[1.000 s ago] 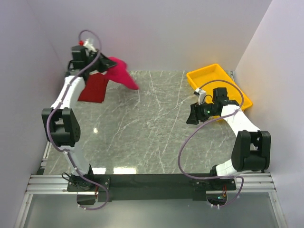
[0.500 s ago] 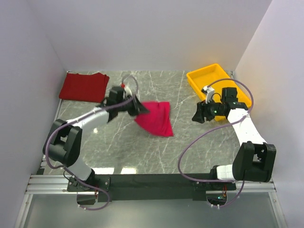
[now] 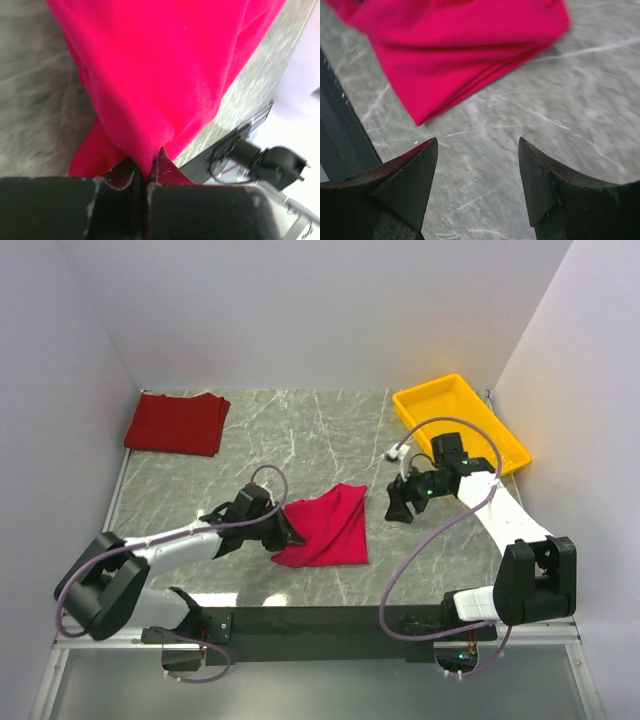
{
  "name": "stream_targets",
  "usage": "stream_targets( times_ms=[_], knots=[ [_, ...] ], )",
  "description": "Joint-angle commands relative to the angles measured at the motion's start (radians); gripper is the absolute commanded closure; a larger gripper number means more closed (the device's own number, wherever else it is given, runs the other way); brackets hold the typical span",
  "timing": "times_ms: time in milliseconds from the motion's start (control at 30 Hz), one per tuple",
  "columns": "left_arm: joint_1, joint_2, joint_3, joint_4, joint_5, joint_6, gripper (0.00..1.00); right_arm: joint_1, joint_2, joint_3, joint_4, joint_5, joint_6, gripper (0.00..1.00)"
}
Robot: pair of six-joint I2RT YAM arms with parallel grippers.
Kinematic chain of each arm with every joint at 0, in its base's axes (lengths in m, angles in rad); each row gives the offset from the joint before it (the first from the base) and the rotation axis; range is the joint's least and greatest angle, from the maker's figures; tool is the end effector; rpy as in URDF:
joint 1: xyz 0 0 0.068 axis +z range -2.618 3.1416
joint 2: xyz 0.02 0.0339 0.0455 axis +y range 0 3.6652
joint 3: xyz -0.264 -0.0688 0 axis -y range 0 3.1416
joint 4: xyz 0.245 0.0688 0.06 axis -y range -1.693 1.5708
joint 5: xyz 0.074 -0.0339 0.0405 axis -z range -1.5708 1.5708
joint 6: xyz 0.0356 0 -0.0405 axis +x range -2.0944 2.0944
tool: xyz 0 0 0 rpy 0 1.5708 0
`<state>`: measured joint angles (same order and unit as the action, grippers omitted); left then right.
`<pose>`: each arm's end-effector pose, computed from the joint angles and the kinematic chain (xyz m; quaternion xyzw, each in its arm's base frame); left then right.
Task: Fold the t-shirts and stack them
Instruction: Neatly place the folded tshirt to the corner
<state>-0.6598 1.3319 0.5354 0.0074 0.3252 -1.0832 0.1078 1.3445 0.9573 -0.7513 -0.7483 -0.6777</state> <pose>0.1887 -0.1608 0.1603 -0.1314 0.9050 -0.3841 0.1274 0.2481 0.0512 0.2429 -0.4204 0.8099 0.2865 0.2919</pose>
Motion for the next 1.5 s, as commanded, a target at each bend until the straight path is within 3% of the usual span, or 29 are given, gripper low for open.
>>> stream_targets(
  times_ms=[0,100,233,400,533,767,833,1167,1467],
  knots=[
    [0.002,-0.068,-0.041,0.023,-0.114,-0.102,0.99,0.053,-0.001,0.006,-0.072,0.026,-0.091,0.28],
    [0.000,-0.099,-0.066,0.092,-0.123,-0.168,0.99,0.070,0.050,0.037,-0.169,-0.017,-0.031,0.28],
    [0.002,-0.122,-0.104,0.222,-0.166,-0.297,0.99,0.090,0.091,0.087,-0.192,-0.005,0.140,0.26],
    [0.002,-0.097,-0.094,0.278,-0.207,-0.353,0.99,0.110,0.229,0.187,-0.233,-0.054,0.280,0.26],
    [0.000,-0.080,-0.066,0.273,-0.238,-0.351,0.99,0.133,0.338,0.190,-0.194,-0.072,0.447,0.26],
    [0.000,-0.048,-0.074,0.293,-0.207,-0.337,0.99,0.154,0.326,0.098,0.042,0.171,0.779,0.25],
    [0.000,-0.054,-0.087,0.308,-0.204,-0.342,0.99,0.164,0.329,0.084,0.059,0.222,0.811,0.25],
    [-0.009,-0.045,-0.092,0.328,-0.193,-0.345,0.99,0.227,0.420,0.057,0.128,0.196,0.912,0.30],
    [-0.018,-0.037,-0.094,0.338,-0.199,-0.343,0.99,0.245,0.458,0.043,0.132,0.245,0.943,0.51]
  ],
)
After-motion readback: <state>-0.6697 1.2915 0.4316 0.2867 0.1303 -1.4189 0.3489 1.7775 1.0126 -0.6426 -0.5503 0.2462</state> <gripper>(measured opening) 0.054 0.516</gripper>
